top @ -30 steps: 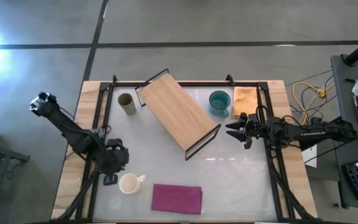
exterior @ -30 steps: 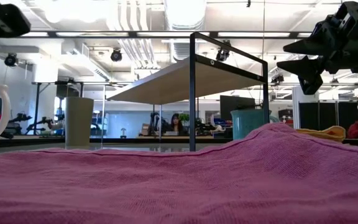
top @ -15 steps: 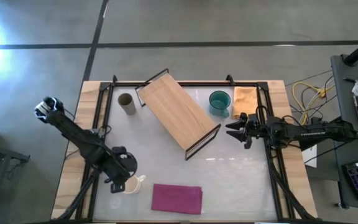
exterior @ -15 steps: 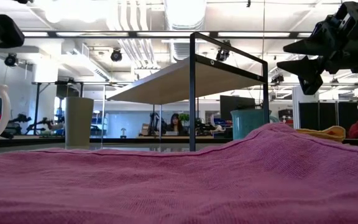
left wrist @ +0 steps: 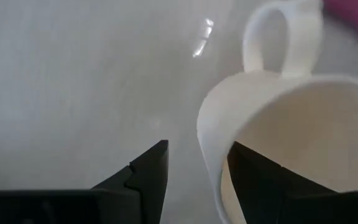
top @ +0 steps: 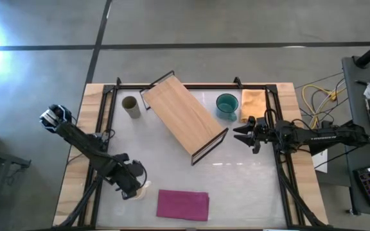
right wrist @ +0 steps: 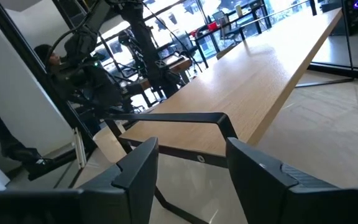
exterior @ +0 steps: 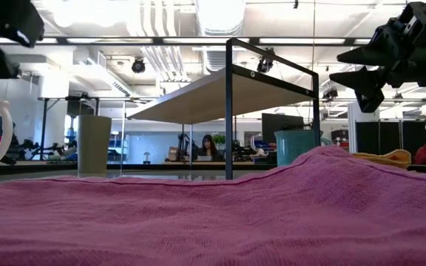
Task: Stack small to large cups/mugs on shelf
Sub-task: Put the white mug on the shelf
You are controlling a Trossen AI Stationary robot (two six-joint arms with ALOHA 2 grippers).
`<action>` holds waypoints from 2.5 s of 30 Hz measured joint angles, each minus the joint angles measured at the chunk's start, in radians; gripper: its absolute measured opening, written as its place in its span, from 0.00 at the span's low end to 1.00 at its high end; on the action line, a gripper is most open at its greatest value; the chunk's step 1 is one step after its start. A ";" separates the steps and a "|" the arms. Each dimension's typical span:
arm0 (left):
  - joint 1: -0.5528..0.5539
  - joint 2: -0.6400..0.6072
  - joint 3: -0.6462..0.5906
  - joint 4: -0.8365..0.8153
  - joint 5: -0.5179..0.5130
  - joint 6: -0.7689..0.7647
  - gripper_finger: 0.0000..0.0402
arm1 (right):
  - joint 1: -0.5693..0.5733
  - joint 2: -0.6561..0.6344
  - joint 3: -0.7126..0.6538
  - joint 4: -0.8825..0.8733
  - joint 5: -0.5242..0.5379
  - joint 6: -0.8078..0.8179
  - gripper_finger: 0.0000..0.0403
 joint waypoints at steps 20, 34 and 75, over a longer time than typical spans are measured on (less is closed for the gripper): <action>-0.140 -0.021 -0.011 0.002 -0.001 -0.734 0.38 | 0.000 0.000 0.000 0.000 0.000 0.000 0.45; -0.141 -0.022 -0.038 0.007 -0.036 -0.824 0.14 | 0.000 0.000 0.000 0.000 0.000 0.000 0.45; 1.140 0.016 0.645 -0.161 -0.150 0.382 0.00 | 0.000 0.000 0.000 0.004 0.000 0.000 0.45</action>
